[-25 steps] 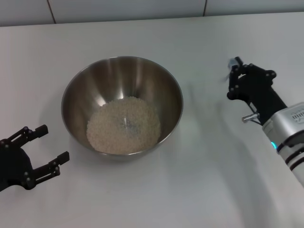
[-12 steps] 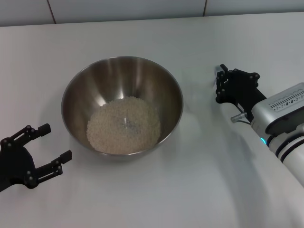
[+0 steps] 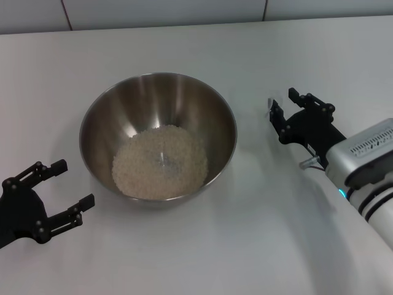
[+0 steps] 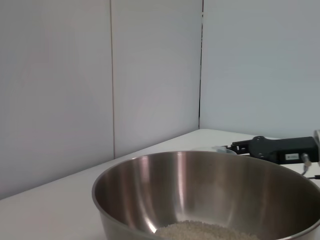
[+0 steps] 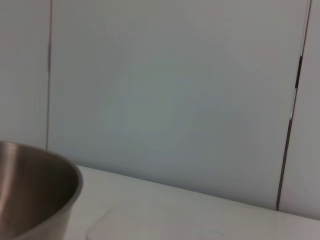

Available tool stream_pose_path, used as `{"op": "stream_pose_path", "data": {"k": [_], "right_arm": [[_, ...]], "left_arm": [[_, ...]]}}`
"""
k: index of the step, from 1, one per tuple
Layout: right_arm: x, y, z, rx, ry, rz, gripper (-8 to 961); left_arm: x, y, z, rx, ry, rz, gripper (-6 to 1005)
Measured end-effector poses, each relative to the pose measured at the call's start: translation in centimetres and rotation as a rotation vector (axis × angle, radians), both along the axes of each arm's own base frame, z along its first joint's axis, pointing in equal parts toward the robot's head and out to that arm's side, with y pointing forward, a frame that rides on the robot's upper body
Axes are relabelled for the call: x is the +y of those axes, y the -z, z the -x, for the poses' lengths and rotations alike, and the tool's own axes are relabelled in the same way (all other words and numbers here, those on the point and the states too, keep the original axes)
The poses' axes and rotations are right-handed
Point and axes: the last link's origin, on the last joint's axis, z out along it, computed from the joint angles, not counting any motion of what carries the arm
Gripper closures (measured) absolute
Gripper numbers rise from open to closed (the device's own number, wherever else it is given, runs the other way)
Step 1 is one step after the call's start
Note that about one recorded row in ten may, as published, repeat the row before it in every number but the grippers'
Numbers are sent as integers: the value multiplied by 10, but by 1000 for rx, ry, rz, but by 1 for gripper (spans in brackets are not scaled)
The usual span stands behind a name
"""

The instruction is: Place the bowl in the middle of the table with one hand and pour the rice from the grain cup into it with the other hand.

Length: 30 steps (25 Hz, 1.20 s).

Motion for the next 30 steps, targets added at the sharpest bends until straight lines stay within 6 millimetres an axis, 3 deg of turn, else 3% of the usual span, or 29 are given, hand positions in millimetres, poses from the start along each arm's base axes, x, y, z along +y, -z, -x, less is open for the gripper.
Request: {"op": "stream_pose_path", "data": {"k": [6,8,13,18,19,25,30], "right_arm": [[-29,-8,-11,57,-2,-62,537],[-34,-10,-13,62,5,-72,313],[-55,-18,-26,52,-11,-87,223],[-78,-28,-21,106,-186,22,133],[-81,-35,-18,136,-263,112,115],[-79,-45,-13,142,-402,309,114],[-65,-46,-8,123,-458,434,114]], "left_arm": [[0,0,0,-1,0,3,165],[-1,0,0,-2,-1,6,165],[-1,0,0,-3,-4,9,165],[-3,0,2,4,-4,19,165],[-3,0,2,4,-4,19,165],[-6,0,2,8,-1,27,165],[-7,-2,3,9,2,29,165]]}}
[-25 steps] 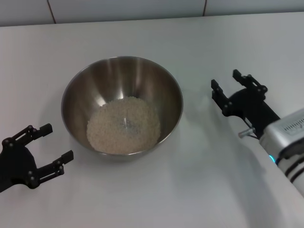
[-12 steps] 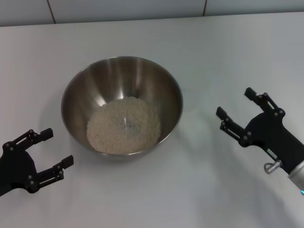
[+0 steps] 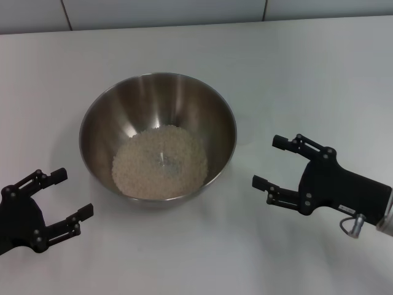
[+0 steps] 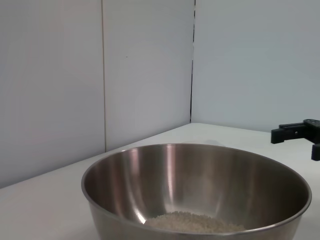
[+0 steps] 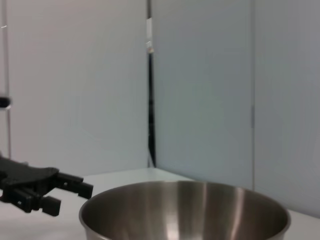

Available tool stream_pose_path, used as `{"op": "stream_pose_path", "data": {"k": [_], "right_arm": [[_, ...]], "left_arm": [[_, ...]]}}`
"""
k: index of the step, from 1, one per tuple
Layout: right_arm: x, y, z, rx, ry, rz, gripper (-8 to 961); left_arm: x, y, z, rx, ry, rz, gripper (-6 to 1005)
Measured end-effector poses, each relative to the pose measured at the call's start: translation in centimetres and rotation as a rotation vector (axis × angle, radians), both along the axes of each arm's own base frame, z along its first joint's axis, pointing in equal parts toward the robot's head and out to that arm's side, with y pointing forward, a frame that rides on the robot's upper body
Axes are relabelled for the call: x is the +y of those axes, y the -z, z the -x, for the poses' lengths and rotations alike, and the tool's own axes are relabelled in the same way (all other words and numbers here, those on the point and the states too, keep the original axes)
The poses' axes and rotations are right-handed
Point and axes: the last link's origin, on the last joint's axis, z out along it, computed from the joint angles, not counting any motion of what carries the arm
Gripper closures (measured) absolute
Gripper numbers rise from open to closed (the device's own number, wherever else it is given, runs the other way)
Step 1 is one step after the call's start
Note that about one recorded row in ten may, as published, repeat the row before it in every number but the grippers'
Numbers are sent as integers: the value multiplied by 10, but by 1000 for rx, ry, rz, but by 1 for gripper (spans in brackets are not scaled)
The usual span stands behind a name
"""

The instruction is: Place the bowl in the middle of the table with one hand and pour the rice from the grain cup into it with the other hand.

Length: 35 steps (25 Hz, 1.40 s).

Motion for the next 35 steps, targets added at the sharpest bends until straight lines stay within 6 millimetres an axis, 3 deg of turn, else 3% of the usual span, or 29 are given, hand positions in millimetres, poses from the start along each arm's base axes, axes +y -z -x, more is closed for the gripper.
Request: {"op": "stream_pose_path", "data": {"k": [6,14,35], "right_arm": [[8,2,7,-3,-27,24,115],[14,0,2,-17,3,31,118],[14,2,1,-22,9,32,118]], "left_arm": [[0,0,-1,-2,2,1,165],[2,0,-2,-3,7,1,165],[2,1,-2,-5,5,4,165]]}}
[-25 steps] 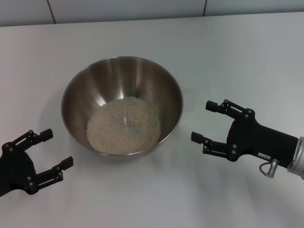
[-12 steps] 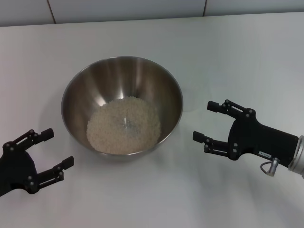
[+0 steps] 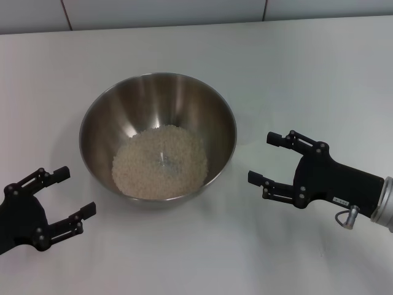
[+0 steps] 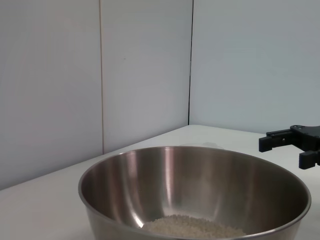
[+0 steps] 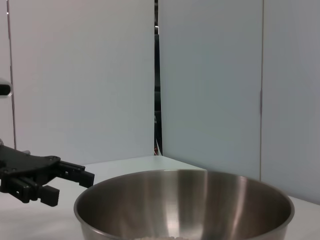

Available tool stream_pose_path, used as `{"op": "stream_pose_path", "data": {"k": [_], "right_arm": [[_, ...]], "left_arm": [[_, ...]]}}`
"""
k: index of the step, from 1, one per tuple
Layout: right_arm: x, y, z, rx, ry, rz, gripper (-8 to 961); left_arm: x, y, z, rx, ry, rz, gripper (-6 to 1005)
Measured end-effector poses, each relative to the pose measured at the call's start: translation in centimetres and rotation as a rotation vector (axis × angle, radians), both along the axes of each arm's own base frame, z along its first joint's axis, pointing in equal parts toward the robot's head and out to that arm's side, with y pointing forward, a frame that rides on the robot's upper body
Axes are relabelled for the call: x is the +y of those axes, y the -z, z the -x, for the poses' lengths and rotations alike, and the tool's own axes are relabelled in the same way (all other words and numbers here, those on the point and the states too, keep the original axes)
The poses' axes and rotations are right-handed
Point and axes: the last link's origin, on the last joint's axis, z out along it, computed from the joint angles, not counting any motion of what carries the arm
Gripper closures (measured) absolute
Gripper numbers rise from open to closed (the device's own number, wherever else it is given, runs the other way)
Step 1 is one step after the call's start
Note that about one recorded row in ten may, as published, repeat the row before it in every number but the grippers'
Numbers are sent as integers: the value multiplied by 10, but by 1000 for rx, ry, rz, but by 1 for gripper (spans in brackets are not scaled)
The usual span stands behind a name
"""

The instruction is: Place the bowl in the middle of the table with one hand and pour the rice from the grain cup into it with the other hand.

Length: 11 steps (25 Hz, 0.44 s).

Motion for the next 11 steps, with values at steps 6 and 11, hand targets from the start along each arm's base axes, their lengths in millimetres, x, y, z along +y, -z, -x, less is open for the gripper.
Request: {"op": "stream_pose_path", "data": {"k": [6,11], "right_arm": [[0,0,0,0,0,0,118],[0,0,0,0,0,0,118]], "left_arm": [[0,0,0,-1,0,0,165],[-1,0,0,-1,-2,0,165]]}}
